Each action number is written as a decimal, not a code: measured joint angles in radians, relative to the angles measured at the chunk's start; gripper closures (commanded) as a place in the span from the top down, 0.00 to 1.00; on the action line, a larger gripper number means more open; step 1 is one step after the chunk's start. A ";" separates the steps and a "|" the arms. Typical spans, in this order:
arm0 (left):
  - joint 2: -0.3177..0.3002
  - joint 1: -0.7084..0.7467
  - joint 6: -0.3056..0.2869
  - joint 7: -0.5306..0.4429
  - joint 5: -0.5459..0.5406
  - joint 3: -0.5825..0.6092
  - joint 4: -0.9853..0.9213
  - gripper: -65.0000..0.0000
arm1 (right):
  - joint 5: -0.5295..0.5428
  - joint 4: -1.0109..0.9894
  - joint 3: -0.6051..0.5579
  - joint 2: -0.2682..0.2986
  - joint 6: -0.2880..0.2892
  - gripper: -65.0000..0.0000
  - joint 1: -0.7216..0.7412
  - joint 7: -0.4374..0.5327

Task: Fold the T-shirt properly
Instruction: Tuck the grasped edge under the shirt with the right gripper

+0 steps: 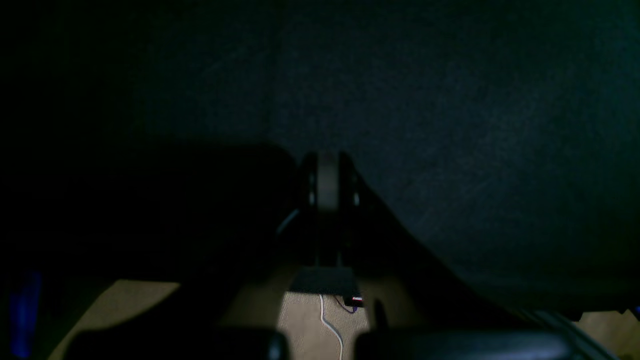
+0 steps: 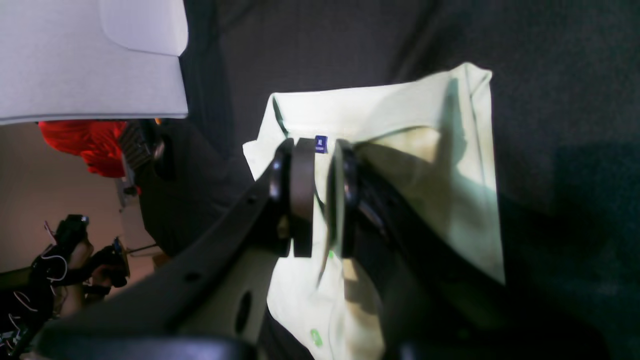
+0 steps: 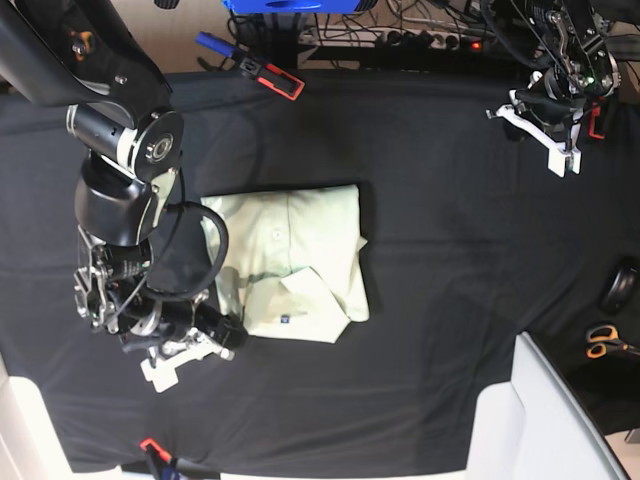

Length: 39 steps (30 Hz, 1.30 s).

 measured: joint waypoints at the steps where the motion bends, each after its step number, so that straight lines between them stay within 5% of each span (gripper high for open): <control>1: 0.000 -0.008 0.000 -0.001 0.000 0.000 0.000 0.00 | 0.000 0.000 0.000 0.000 0.000 0.10 0.000 0.000; 13: 0.000 -0.018 0.000 -0.004 0.000 0.005 0.001 0.00 | -0.008 -0.095 -0.003 0.009 0.000 0.11 0.013 0.049; 16: 0.000 -0.019 0.000 -0.005 -0.001 0.003 0.001 0.00 | -0.004 -0.036 -0.003 0.022 0.000 0.13 0.018 -0.015; 23: 0.000 -0.033 0.000 -0.004 -0.001 0.006 0.000 0.00 | 0.004 0.058 0.005 0.048 0.000 0.59 -0.006 -0.038; 35: 0.000 -0.045 0.000 -0.004 0.000 0.006 -0.001 0.00 | 0.003 -0.013 0.009 0.039 -0.003 0.33 -0.068 -0.015; 39: 0.000 -0.045 0.000 -0.004 0.000 0.006 -0.001 0.00 | 0.000 -0.020 0.004 0.039 -0.003 0.33 -0.066 -0.003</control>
